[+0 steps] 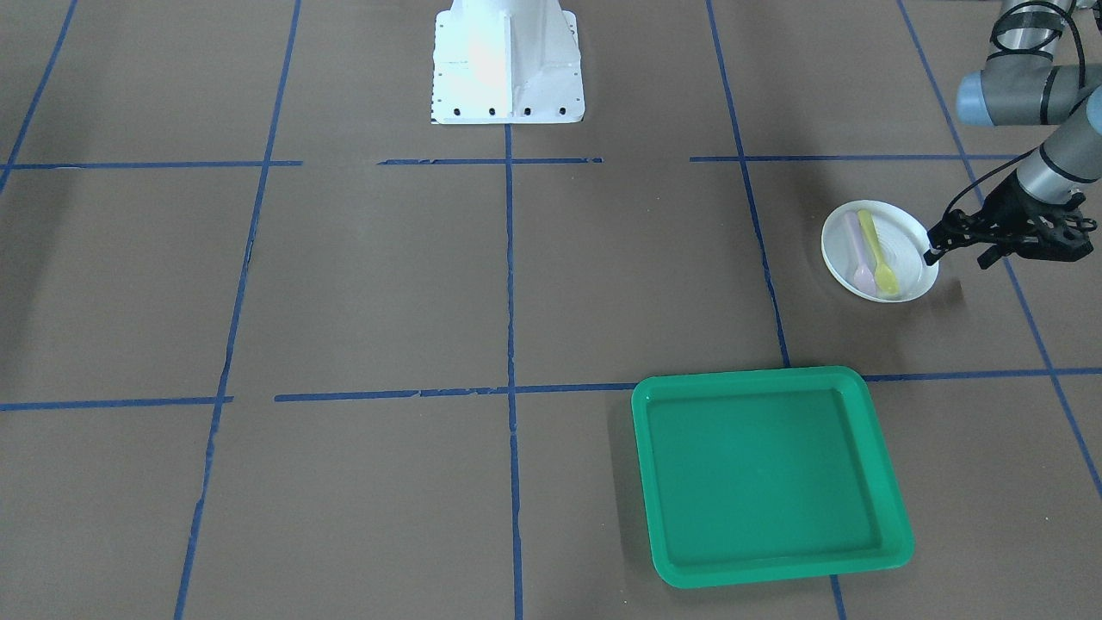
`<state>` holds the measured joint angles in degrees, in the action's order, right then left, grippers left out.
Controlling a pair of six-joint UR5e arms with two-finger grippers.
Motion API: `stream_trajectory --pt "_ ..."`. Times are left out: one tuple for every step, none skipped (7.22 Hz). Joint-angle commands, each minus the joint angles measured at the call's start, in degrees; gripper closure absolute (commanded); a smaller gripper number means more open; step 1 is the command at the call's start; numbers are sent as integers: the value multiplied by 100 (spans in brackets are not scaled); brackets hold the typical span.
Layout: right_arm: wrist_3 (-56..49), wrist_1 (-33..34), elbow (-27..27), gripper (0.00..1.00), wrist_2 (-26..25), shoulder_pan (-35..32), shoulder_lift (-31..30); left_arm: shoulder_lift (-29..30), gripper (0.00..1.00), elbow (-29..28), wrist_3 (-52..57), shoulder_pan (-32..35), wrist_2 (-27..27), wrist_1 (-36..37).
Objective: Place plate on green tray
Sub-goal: 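Grasp the white plate's rim with the left gripper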
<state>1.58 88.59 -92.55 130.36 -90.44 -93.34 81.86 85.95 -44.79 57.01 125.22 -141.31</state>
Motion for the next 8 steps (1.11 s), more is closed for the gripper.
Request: stream_trajectory --pt "0 0 0 0 7 0 0 32 36 9 -56 -128 11 -11" --pt "0 0 0 0 7 0 0 50 89 35 -65 -128 72 7" --pt "0 0 0 0 -2 0 0 50 100 18 -73 -128 73 33" --pt "0 0 0 0 -2 0 0 50 100 27 -74 -120 81 42" --pt "0 0 0 0 -2 0 0 50 100 44 -65 -119 90 42" --pt "0 0 0 0 -2 0 0 50 100 97 -47 -111 264 42" --pt "0 0 0 0 -2 0 0 58 100 193 -47 -58 1075 16" --pt "0 0 0 0 -2 0 0 111 100 385 -56 281 1545 24"
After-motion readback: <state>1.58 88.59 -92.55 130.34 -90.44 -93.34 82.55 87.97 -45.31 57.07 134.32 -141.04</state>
